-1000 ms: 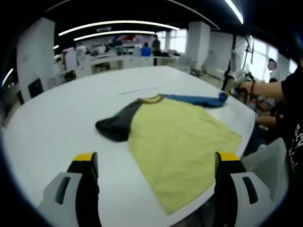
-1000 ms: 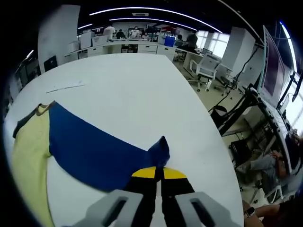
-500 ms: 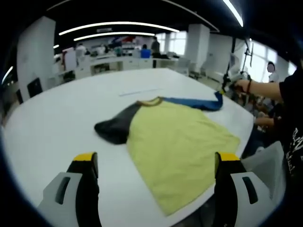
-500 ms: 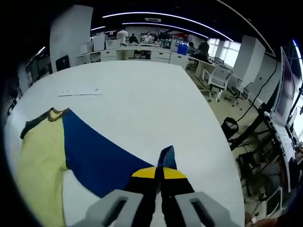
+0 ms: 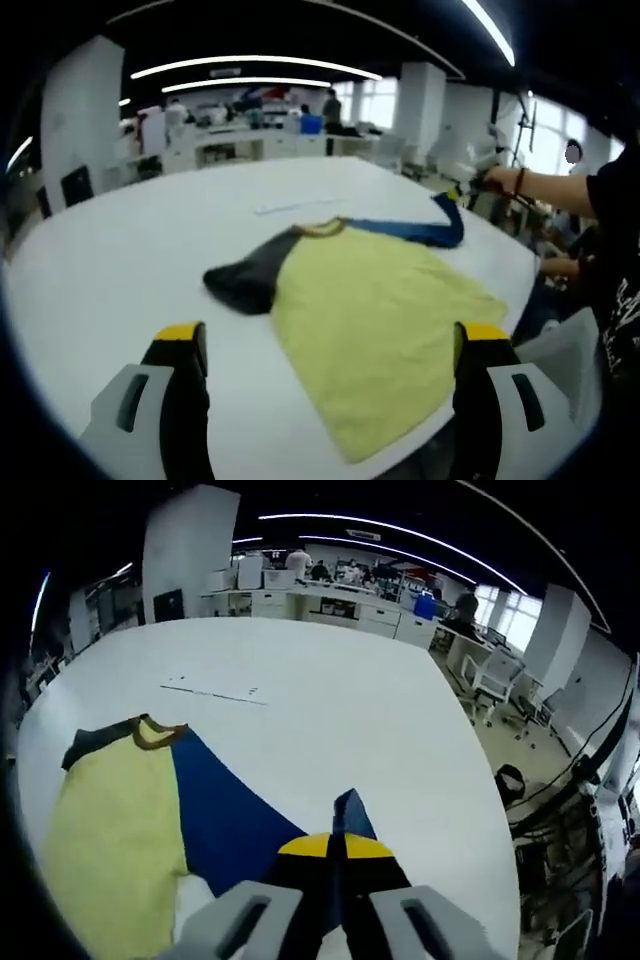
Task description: Fold the garment on the visible template until the final outline fits inside the template.
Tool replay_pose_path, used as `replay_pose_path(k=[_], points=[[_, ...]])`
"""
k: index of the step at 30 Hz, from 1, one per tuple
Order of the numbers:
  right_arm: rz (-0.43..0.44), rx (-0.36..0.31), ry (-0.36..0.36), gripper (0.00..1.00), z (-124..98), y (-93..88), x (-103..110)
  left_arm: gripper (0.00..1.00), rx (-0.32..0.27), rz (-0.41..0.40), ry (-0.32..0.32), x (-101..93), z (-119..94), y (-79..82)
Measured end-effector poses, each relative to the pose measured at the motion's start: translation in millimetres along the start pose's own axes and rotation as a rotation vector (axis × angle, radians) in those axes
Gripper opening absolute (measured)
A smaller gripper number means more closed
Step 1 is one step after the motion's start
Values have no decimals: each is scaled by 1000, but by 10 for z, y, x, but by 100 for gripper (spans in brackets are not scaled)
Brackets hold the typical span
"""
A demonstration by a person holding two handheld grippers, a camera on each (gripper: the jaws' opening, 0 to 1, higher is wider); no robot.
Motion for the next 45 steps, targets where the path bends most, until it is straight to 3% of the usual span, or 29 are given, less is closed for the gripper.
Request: replay_pose_path(k=[17,45], points=[[-61,-82,130,0,98,531,653,99,36,-18,-25,-21,34,-61],[-82,-146,303,0,237,1003,1833,99,31,-17,-22,41,29,-108]])
Point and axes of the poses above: the point that each gripper's makers call its tool centre point, and the gripper's own axes: z roughly forward along the fingers, x roughly to its left, y roughly out of its top, the point moved 4 cm from there along -z, roughly backward along the fingers, and after that the axes turned 5 degrees about -z, right-handed, at the moved point
